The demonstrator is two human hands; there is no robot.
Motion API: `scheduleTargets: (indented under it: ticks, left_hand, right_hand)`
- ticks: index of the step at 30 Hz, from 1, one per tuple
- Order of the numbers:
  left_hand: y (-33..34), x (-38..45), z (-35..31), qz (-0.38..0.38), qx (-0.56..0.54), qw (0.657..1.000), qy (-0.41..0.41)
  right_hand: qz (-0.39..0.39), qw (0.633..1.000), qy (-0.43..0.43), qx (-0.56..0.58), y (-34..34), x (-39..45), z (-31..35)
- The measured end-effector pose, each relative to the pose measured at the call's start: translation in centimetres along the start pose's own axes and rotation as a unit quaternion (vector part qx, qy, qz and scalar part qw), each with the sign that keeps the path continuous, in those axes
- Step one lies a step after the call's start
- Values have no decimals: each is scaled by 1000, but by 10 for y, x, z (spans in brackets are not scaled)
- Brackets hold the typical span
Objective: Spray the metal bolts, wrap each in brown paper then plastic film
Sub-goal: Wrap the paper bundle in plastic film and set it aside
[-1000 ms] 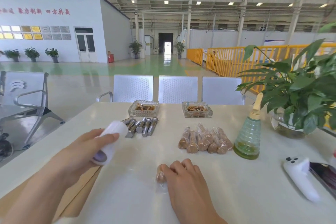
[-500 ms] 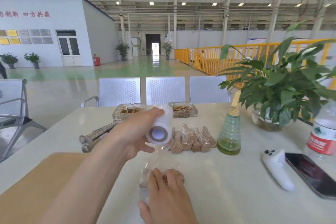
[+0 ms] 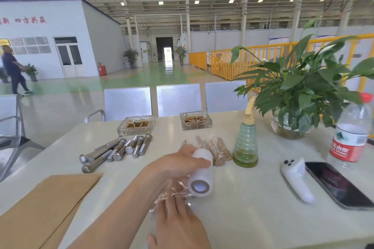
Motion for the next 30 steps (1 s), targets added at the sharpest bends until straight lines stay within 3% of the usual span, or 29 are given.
scheduleTargets:
  ticks: [3,4,6,7,8,9,13,15,18,21,23,30]
  left_hand:
    - [0,0,2,-8,50,999,3]
    - [0,0,3,-11,49,999,3]
    - [-1,-1,6,-20,36,999,2]
    - [-2,-2,7,-25,34,999,0]
    - [-2,-2,8,-26,34,999,-3]
    - [-1,-3,8,-30,26,999,-6]
    - [0,-5,8,-42,21,999,-10]
    - [0,-4,9,-44,37,998,-11]
    - [1,-6,8,-47,27,999,-7]
    - [1,-12,13,-50,44,998,-14]
    - [1,-17,12,-47,70,996,-13]
    - [14,-27,-1,-6,68,994,80]
  right_hand:
    - [-91,995,28,-14,-5,3,-4]
    - [-58,998,39,-7,0,11,-3]
    - [111,988,99,41,8,12,-24]
    - [78,975,181,99,-14,22,-52]
    - [40,974,191,112,-20,22,-61]
    - [-18,975,191,112,-26,20,-68]
    - [-93,959,176,199,-62,6,-119]
    - [-58,946,143,283,-52,20,-126]
    - [74,925,91,362,-22,42,-116]
    - [137,916,34,377,-6,47,-101]
    - [134,917,26,374,-6,48,-99]
    - [13,953,49,299,-12,42,-104]
Point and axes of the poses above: each hand's wrist, its own x-axis towards the middle knuckle, its own y-axis out of the palm, z = x × y, the point moved 10 cm from there along x, towards the middle knuckle, and after that the axes turned 13 degrees about y, right-handed, at the moved point
